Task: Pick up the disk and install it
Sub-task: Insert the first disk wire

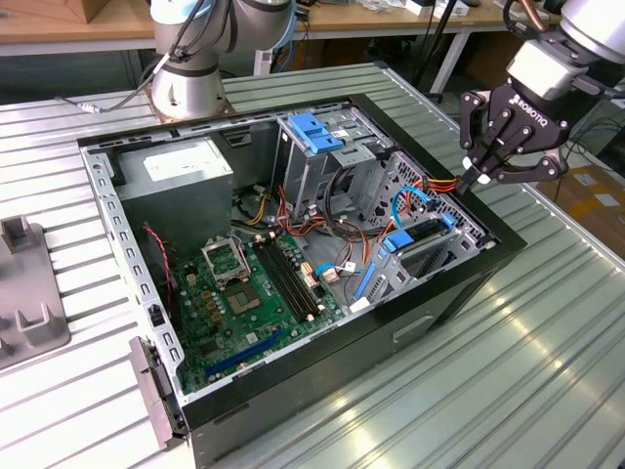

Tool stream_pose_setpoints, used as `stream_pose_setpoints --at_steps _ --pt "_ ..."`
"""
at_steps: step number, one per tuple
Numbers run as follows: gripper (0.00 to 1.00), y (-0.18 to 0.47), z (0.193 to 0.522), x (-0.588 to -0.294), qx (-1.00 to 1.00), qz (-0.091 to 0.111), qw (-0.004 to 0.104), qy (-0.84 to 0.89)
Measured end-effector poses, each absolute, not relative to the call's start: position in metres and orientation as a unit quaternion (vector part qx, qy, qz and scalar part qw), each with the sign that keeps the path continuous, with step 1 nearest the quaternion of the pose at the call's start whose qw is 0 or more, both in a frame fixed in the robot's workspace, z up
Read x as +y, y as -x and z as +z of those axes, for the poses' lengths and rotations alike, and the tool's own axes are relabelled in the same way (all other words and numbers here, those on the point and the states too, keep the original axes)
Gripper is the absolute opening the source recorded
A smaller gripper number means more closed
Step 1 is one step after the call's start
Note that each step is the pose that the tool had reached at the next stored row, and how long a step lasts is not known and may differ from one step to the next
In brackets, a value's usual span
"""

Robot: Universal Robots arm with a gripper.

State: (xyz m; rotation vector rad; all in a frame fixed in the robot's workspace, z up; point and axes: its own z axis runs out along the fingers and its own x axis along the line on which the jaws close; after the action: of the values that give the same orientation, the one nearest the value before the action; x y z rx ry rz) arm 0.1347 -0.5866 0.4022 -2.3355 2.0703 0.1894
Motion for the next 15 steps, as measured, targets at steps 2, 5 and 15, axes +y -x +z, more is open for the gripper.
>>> stream_pose_setpoints --at_steps 2,5,15 --pt "0.10 -0.1347 0.4022 -0.5866 0.657 0.061 0.007 0.751" --pt "0.10 -0.1347 0.4022 -0.5866 0.649 0.061 0.006 0.758" --pt "0.10 -0.1347 0.4022 -0.5866 0.586 0.061 0.001 0.808"
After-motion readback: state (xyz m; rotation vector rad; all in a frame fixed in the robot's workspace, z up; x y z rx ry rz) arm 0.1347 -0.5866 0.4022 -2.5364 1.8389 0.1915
